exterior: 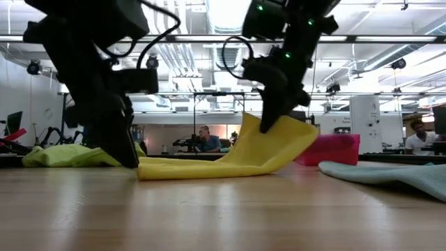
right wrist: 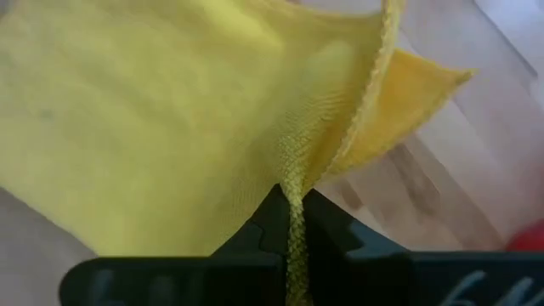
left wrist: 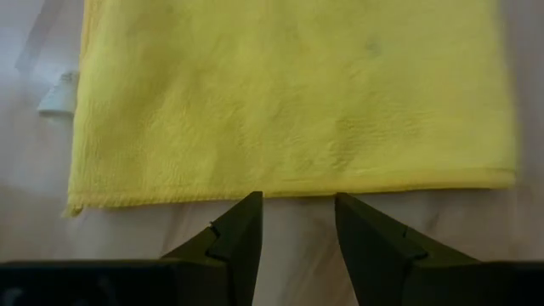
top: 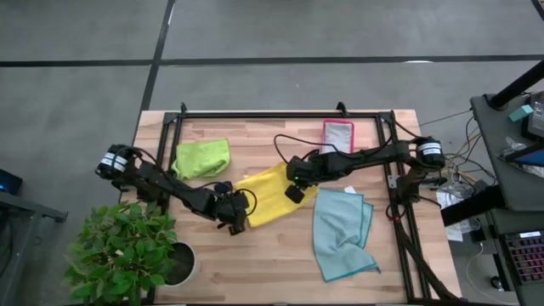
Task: Fold microfiber towels
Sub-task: Fold the yellow microfiber towel
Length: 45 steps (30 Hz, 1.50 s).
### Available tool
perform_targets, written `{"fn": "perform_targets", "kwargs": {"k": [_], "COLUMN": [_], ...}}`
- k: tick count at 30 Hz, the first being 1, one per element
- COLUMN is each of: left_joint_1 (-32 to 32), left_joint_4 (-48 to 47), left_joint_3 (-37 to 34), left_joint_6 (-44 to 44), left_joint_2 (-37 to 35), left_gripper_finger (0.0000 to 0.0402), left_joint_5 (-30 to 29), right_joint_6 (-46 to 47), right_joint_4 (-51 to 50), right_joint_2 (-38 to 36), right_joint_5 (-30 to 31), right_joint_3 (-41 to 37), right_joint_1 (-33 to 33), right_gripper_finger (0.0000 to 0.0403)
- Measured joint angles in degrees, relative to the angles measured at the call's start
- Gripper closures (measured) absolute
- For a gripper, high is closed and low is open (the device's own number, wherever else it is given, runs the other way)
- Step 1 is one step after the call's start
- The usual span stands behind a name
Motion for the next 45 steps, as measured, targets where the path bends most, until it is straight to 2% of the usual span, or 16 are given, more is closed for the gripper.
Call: {"fn": "perform_targets", "kwargs": {"k": [6, 10, 16, 33, 45], "left_joint_1": [-0.1, -0.1, -0.1, 0.0, 0.0], "left_joint_4": [3.7, 7.8, 8.2, 8.6, 8.9], "left_joint_3": [-2.1, -3.5, -3.7, -3.8, -3.8], "left_joint_6": [-0.7, -0.7, -0.5, -0.5, -0.4], "left_joint_2": [1.4, 1.9, 1.9, 2.0, 2.1], "left_gripper_finger": [0.0268, 0.0268, 0.0268, 0.0268, 0.0268], "left_joint_5": [-1.5, -2.4, -2.6, -2.3, -2.2], "right_joint_6": [-0.7, -0.8, -0.4, 0.8, 1.1], "right_joint_4": [0.9, 4.6, 10.3, 24.8, 27.7], "right_joint_2": [3.2, 5.4, 7.9, 12.2, 13.7], "right_joint_5": [-1.4, -4.5, -7.7, -7.9, -7.9], "right_joint_3": [3.4, 4.0, 5.0, 5.8, 5.8], "right_joint_1": [0.7, 1.0, 1.5, 2.0, 2.5], "right_gripper_finger": [0.0390, 0.0390, 0.0390, 0.0390, 0.0390]}}
